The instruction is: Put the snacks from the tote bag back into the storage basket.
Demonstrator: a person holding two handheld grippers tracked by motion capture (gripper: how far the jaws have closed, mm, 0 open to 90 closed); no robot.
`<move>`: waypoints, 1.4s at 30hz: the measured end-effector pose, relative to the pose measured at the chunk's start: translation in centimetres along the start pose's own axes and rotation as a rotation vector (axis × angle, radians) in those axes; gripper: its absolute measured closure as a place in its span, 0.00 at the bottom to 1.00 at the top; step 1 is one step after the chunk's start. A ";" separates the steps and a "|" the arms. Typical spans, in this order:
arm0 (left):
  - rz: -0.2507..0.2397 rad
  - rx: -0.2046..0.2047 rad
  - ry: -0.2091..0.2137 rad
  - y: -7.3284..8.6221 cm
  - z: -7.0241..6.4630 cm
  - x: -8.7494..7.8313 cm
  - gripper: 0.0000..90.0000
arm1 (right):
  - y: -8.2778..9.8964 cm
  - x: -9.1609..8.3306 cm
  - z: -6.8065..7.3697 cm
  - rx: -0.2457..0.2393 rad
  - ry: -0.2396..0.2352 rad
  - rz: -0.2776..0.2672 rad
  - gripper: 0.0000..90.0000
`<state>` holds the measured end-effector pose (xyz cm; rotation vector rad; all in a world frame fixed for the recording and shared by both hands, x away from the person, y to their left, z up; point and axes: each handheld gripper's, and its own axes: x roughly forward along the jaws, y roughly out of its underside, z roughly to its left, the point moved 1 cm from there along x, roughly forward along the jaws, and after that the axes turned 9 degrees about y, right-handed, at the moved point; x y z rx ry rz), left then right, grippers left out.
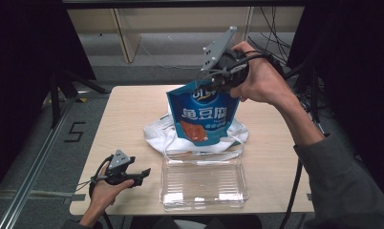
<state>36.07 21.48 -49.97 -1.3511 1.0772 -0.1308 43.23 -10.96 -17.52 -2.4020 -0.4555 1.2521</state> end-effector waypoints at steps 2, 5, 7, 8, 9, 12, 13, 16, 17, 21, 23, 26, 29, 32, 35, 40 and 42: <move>-0.009 -0.004 -0.001 -0.1 0.0 0.0 0.23 | 0.1 -0.2 0.6 -0.014 -0.012 -0.004 1.00; -0.004 -0.001 -0.004 0.0 0.0 -0.1 0.23 | 0.2 -0.2 1.5 -0.008 -0.026 0.008 1.00; -0.009 0.012 -0.010 -0.1 0.2 -0.2 0.23 | 0.3 -0.4 2.4 0.010 -0.047 0.006 1.00; -0.009 0.012 -0.010 -0.1 0.2 -0.2 0.23 | 0.3 -0.4 2.4 0.010 -0.047 0.006 1.00; -0.004 -0.003 -0.001 0.0 0.1 -0.2 0.23 | 0.4 -0.2 2.9 0.006 -0.056 0.003 1.00; -0.001 0.005 -0.005 0.0 0.1 -0.2 0.23 | 0.4 -0.1 3.4 0.009 -0.066 -0.001 1.00; -0.004 0.014 -0.008 -0.1 0.1 -0.2 0.23 | 0.5 -0.2 3.7 0.021 -0.068 0.004 1.00; 0.004 0.013 -0.004 0.0 0.1 -0.1 0.23 | 0.4 -0.1 4.4 0.009 -0.080 0.004 1.00; 0.004 0.014 -0.006 0.0 0.2 -0.1 0.23 | 0.5 -0.1 4.7 0.017 -0.084 0.014 1.00; 0.008 0.014 -0.005 0.0 0.2 -0.2 0.23 | 0.4 -0.2 5.2 -0.001 -0.098 0.011 1.00; 0.006 0.014 -0.003 0.0 0.1 -0.2 0.23 | 0.5 0.0 5.6 -0.017 -0.108 0.002 1.00; 0.000 0.015 0.001 0.0 0.1 -0.1 0.23 | 0.7 0.2 5.8 -0.019 -0.123 -0.002 1.00; 0.008 0.017 -0.001 0.0 0.1 -0.2 0.23 | 1.0 0.5 6.3 -0.013 -0.137 0.002 1.00; 0.010 0.016 -0.003 0.0 0.2 -0.1 0.23 | 1.3 0.9 6.7 -0.016 -0.145 0.005 1.00; -0.001 0.011 0.000 0.0 0.1 -0.1 0.23 | 1.8 1.5 7.2 0.007 -0.165 0.019 1.00; 0.009 0.006 0.000 0.1 0.0 -0.1 0.23 | 2.4 2.5 7.5 0.003 -0.177 0.013 1.00; 0.005 0.019 -0.002 0.0 0.1 -0.1 0.23 | 2.6 2.9 7.6 0.005 -0.174 0.010 1.00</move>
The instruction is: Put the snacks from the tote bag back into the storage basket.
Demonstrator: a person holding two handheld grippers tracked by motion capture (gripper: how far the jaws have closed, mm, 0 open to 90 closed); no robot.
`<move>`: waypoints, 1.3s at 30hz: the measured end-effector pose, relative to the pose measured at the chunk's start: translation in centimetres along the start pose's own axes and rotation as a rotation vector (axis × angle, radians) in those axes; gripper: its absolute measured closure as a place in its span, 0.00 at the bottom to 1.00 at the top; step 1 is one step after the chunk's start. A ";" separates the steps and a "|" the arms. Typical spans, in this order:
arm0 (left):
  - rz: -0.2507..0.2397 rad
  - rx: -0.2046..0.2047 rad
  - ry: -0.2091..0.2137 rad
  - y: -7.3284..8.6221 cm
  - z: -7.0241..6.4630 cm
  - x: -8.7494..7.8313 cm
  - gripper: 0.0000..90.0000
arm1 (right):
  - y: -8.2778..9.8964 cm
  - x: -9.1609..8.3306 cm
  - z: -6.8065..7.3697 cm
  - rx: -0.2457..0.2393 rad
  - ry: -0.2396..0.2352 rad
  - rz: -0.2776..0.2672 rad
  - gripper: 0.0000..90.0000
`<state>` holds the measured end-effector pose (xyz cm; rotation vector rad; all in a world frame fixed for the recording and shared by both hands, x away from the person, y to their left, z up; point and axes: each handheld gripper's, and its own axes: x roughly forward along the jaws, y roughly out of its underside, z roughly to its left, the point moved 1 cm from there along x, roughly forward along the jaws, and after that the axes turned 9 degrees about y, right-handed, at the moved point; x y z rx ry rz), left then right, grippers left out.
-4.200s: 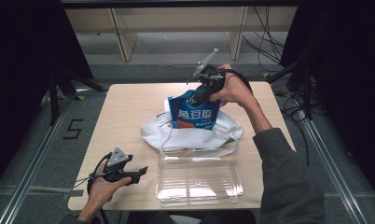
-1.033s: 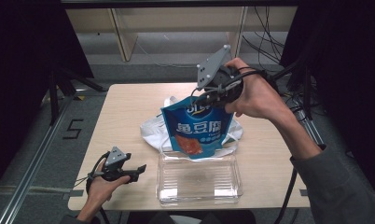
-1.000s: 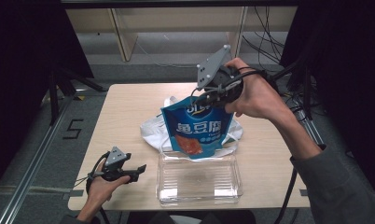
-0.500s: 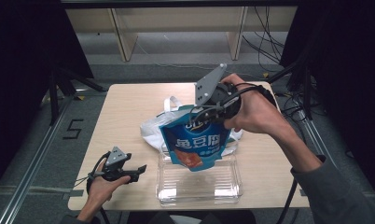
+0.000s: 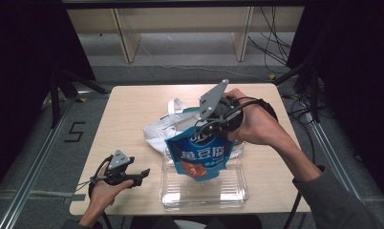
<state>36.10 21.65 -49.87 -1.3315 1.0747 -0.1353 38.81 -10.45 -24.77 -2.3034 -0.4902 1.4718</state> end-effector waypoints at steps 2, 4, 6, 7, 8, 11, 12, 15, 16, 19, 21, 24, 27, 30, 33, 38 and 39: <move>0.003 0.000 0.002 0.1 0.0 0.0 0.23 | 0.2 0.5 0.0 -0.006 -0.016 -0.003 1.00; -0.004 -0.006 0.006 0.0 -0.1 0.1 0.23 | 0.4 0.9 0.1 0.008 -0.020 0.005 1.00; 0.005 0.000 0.003 0.0 -0.1 0.1 0.23 | 0.6 1.4 0.2 0.011 -0.019 0.013 1.00; 0.007 -0.003 0.000 0.1 -0.1 0.1 0.23 | 0.7 1.8 0.2 0.012 -0.024 0.015 1.00; 0.007 -0.003 0.000 0.1 -0.1 0.1 0.23 | 0.7 1.8 0.2 0.012 -0.024 0.015 1.00; 0.032 0.026 0.007 0.0 0.1 -0.1 0.23 | 1.2 2.8 0.2 0.006 -0.034 0.019 1.00; 0.032 0.026 0.007 0.0 0.1 -0.1 0.23 | 1.2 2.8 0.2 0.006 -0.034 0.019 1.00; 0.011 0.001 0.004 0.1 -0.1 0.0 0.23 | 1.6 3.1 0.3 0.042 -0.040 0.047 1.00; 0.009 0.001 -0.003 0.1 -0.1 0.0 0.23 | 1.6 3.3 0.2 0.018 -0.036 0.033 1.00; 0.012 0.004 0.003 0.1 -0.1 0.1 0.23 | 1.9 3.6 0.2 0.034 -0.048 0.024 1.00; 0.011 0.003 0.003 0.1 -0.1 0.1 0.23 | 2.0 3.6 0.2 0.043 -0.050 0.026 1.00; 0.013 0.004 0.002 0.0 -0.1 0.1 0.23 | 2.2 3.6 0.2 0.048 -0.054 0.020 1.00; 0.007 0.001 0.002 0.1 -0.1 0.1 0.23 | 2.6 3.6 0.3 0.094 -0.065 0.020 1.00; 0.012 0.004 -0.001 0.1 -0.1 0.1 0.23 | 2.9 3.7 0.1 0.078 -0.065 0.002 1.00; 0.015 0.005 0.002 0.1 -0.1 0.1 0.23 | 3.5 3.7 -0.1 0.114 -0.064 0.010 1.00; 0.011 0.002 0.006 0.1 -0.1 0.2 0.23 | 3.6 3.7 -0.2 0.118 -0.069 0.000 1.00; 0.011 0.002 0.005 0.1 -0.1 0.2 0.23 | 3.6 3.7 -0.2 0.121 -0.075 -0.001 1.00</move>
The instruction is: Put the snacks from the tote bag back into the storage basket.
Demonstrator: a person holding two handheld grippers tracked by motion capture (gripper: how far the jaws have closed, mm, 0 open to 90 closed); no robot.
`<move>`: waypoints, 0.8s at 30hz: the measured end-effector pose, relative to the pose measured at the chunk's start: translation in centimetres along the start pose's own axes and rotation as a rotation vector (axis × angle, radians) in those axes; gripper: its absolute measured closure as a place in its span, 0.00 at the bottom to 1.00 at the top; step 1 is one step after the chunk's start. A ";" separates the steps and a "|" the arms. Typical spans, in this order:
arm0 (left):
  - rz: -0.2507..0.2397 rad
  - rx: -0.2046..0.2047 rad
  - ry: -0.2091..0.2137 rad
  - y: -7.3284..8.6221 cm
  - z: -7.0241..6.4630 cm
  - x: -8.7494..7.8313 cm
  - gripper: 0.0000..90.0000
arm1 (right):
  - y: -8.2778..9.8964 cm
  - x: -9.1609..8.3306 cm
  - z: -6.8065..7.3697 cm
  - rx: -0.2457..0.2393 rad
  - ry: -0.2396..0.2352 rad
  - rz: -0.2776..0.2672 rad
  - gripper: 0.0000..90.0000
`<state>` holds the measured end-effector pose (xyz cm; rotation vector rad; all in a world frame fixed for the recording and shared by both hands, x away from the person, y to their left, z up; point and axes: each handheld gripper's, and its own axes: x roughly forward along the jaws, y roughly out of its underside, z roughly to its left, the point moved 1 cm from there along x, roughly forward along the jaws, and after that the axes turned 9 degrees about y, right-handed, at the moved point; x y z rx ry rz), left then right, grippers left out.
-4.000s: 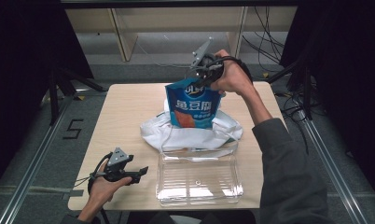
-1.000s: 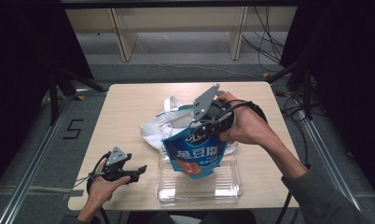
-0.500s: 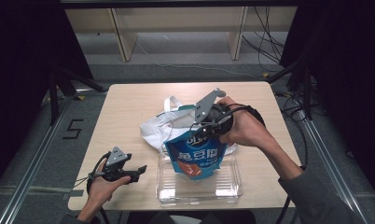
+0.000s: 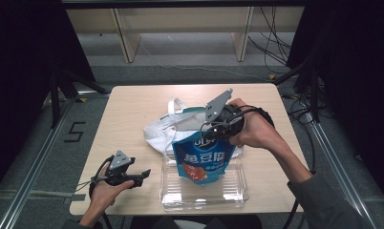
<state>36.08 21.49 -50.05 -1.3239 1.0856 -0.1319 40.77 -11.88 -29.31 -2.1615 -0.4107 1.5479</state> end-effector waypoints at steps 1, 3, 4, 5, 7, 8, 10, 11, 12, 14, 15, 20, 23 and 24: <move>-0.010 -0.005 0.004 0.0 -0.1 0.1 0.23 | 0.0 0.0 0.0 0.000 0.000 0.000 1.00; -0.001 0.001 0.003 0.0 -0.1 0.0 0.23 | 0.0 0.0 -0.1 0.004 0.008 0.006 1.00; 0.003 0.000 0.001 0.0 -0.1 0.0 0.23 | 0.0 0.1 -0.2 -0.016 0.008 -0.005 1.00; 0.004 0.000 -0.004 0.0 0.0 -0.1 0.23 | 0.0 0.1 -0.2 -0.015 0.010 -0.005 1.00; 0.033 0.030 0.002 0.0 0.2 -0.3 0.23 | 0.1 0.1 -0.2 -0.012 0.008 -0.011 1.00; -0.004 -0.002 0.001 0.0 0.0 0.1 0.23 | 0.1 0.1 -0.2 -0.008 0.007 -0.012 1.00; 0.004 0.002 -0.002 0.0 0.0 0.0 0.23 | 0.2 -0.1 -0.1 0.006 0.007 -0.019 0.96; 0.004 0.002 -0.002 0.0 0.0 0.0 0.23 | 0.2 -0.1 -0.1 0.006 0.007 -0.019 0.96; -0.003 -0.001 -0.001 0.0 0.0 0.0 0.23 | 0.2 -0.1 -0.2 0.005 0.007 -0.027 0.95; -0.001 0.001 -0.001 0.0 -0.1 0.1 0.23 | 0.3 -0.2 -0.2 0.011 0.012 -0.038 0.91; 0.005 -0.001 -0.003 0.1 -0.1 0.0 0.23 | 0.3 -0.4 -0.2 0.032 0.009 -0.041 0.89; 0.002 -0.004 -0.002 0.1 -0.1 0.1 0.23 | 0.9 -1.7 -0.5 0.066 0.056 -0.112 0.65; -0.005 -0.017 -0.001 0.0 -0.1 0.1 0.23 | 1.3 -2.4 -0.5 0.114 0.092 -0.131 0.61; -0.011 -0.010 0.005 0.0 -0.1 0.2 0.23 | 1.5 -2.8 -0.6 0.121 0.096 -0.147 0.60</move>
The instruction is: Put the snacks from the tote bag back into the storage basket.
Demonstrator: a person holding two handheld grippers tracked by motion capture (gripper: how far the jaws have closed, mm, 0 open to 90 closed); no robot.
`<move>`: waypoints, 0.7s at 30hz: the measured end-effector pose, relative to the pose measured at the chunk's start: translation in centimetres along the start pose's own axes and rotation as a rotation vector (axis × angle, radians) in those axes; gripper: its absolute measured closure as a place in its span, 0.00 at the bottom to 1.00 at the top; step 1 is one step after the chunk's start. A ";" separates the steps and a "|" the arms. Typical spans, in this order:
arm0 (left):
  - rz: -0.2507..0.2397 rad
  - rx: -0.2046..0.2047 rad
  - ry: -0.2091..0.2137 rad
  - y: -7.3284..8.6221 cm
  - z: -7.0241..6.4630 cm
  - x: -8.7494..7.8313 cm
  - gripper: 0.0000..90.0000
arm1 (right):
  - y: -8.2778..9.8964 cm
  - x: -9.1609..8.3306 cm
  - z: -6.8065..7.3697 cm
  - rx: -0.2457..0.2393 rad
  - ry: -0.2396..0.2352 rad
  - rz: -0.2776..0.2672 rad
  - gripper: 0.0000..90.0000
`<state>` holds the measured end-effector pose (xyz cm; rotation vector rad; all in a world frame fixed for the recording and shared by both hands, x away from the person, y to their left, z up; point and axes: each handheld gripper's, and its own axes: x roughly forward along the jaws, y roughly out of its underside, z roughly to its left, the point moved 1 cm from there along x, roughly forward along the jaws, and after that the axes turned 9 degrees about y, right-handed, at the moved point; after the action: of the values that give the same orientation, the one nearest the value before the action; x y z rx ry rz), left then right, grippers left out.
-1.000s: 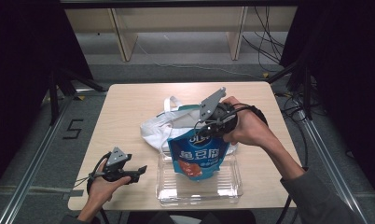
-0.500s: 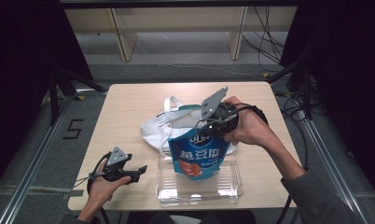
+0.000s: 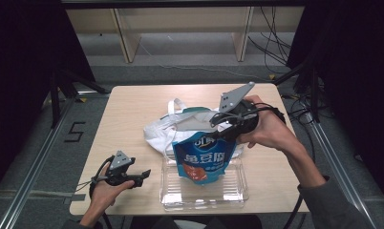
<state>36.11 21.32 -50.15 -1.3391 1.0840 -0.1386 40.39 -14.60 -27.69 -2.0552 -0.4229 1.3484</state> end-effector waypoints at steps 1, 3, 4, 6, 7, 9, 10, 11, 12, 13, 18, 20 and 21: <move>0.006 -0.001 -0.004 0.0 0.0 0.0 0.23 | 0.2 -0.4 0.0 0.007 0.000 -0.009 0.59; 0.008 0.000 -0.002 0.1 0.0 -0.1 0.23 | 0.5 -0.9 0.0 0.018 0.008 -0.020 0.56; 0.017 0.004 -0.007 0.0 0.1 -0.1 0.23 | 0.7 -1.2 0.0 0.026 0.018 -0.020 0.55; 0.044 0.031 -0.007 0.0 0.3 -0.3 0.23 | 1.2 -1.8 0.2 0.041 0.033 -0.042 0.54; 0.010 -0.004 -0.012 0.0 0.0 -0.1 0.23 | 1.4 -1.9 0.3 0.052 0.036 -0.045 0.53; 0.013 -0.001 -0.011 0.1 0.1 -0.1 0.23 | 1.9 -2.3 0.4 0.060 0.047 -0.068 0.51; 0.009 0.003 -0.010 0.1 0.2 -0.1 0.23 | 2.2 -2.7 0.4 0.053 0.073 -0.082 0.51; 0.010 0.004 -0.009 0.0 0.2 -0.1 0.23 | 2.5 -2.9 0.6 0.075 0.067 -0.081 0.50; 0.009 0.002 -0.008 0.0 0.2 -0.1 0.23 | 3.0 -3.2 0.6 0.082 0.067 -0.094 0.50; 0.017 0.004 -0.014 0.1 0.1 -0.2 0.23 | 3.0 -3.2 0.6 0.082 0.067 -0.094 0.50; 0.008 -0.003 -0.008 0.1 0.1 -0.2 0.23 | 4.3 -3.3 0.5 0.115 0.100 -0.098 0.48; 0.014 0.001 -0.011 0.1 0.2 -0.2 0.23 | 4.7 -3.5 0.7 0.128 0.104 -0.102 0.47; 0.005 -0.006 -0.009 0.0 0.2 -0.2 0.23 | 4.9 -3.5 0.7 0.129 0.102 -0.101 0.47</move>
<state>36.12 21.55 -50.13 -1.3411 1.0804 -0.1255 37.94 -20.09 -28.64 -1.9597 -0.3793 1.1757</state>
